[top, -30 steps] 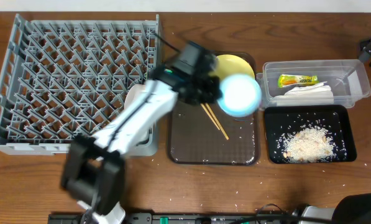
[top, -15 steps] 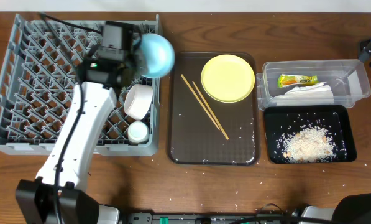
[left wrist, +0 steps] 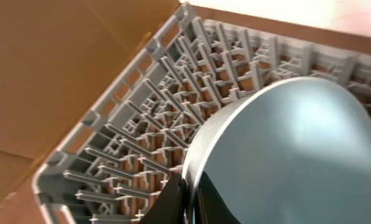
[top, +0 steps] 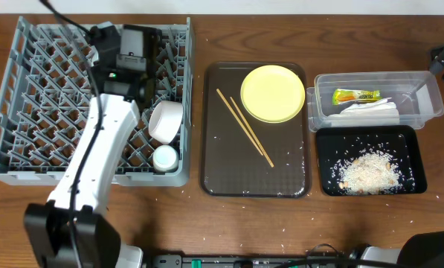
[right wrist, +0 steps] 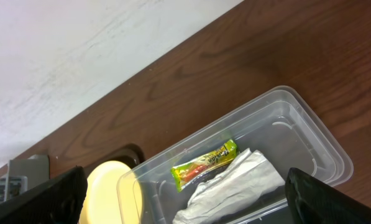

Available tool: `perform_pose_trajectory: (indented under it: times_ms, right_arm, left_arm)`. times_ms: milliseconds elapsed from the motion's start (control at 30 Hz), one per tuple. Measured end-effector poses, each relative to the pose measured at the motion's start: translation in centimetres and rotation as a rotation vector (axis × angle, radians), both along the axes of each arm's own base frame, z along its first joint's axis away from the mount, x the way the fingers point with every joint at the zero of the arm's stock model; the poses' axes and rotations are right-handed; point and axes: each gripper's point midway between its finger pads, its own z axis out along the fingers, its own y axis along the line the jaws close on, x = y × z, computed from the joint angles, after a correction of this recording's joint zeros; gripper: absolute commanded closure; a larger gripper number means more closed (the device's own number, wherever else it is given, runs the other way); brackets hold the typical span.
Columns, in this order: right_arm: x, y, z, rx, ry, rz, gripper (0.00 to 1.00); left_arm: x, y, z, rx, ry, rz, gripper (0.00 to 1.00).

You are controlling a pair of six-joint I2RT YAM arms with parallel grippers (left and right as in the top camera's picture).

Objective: Sort waste into correct bins and load items into the dishwasher
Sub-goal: 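Place light-blue bowl in dish rack with left gripper, then move left gripper to yellow plate and grasp its rim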

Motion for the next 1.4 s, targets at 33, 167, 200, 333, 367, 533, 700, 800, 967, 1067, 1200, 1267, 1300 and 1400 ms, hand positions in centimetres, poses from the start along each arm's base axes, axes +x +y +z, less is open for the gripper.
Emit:
perform_pose_trajectory:
  times_ms: [33,167,200,333,367,533,700,800,967,1067,1200,1267,1300,1400]
  right_arm:
    - [0.0,0.0,0.0,0.000,0.000,0.000,0.01]
    - [0.0,0.0,0.0,0.000,0.000,0.000,0.01]
    - [0.0,0.0,0.0,0.000,0.000,0.000,0.01]
    - [0.0,0.0,0.0,0.000,0.000,0.000,0.01]
    - [0.0,0.0,0.0,0.000,0.000,0.000,0.01]
    - [0.0,0.0,0.0,0.000,0.000,0.000,0.01]
    - [0.0,0.0,0.0,0.000,0.000,0.000,0.01]
    - [0.0,0.0,0.0,0.000,0.000,0.000,0.01]
    - [0.0,0.0,0.0,0.000,0.000,0.000,0.01]
    - [0.0,0.0,0.0,0.000,0.000,0.000,0.01]
    - [0.0,0.0,0.0,0.000,0.000,0.000,0.01]
    - [0.0,0.0,0.0,0.000,0.000,0.000,0.01]
    - [0.0,0.0,0.0,0.000,0.000,0.000,0.01]
    - [0.0,0.0,0.0,0.000,0.000,0.000,0.01]
  left_arm:
    - [0.1,0.0,-0.3,0.022,0.006,0.007,0.93]
    - [0.9,-1.1,-1.3,0.161,0.023,0.033,0.93]
    - [1.2,-1.5,-1.6,0.193,0.029,0.034,0.92]
    - [2.0,-3.0,-2.9,0.300,0.055,0.024,0.93]
    - [2.3,-3.4,-3.2,0.323,0.061,0.021,0.93]
    - [3.0,-5.0,-5.1,0.437,0.125,-0.004,0.93]
    - [2.8,-5.6,-5.8,0.580,0.174,0.019,0.93]
    - [2.7,-6.0,-5.8,0.636,0.182,0.033,0.93]
    - [3.2,-7.0,-5.5,0.640,0.147,0.028,0.92]
    - [3.6,-7.7,-5.3,0.630,0.124,0.017,0.90]
    - [4.0,-8.8,-5.7,0.610,0.126,-0.027,0.83]
    - [4.2,-9.4,-6.0,0.598,0.138,-0.058,0.69]
    - [4.3,-9.6,-6.3,0.584,0.139,-0.072,0.65]
    - [4.6,-10.0,-6.9,0.555,0.151,-0.108,0.57]
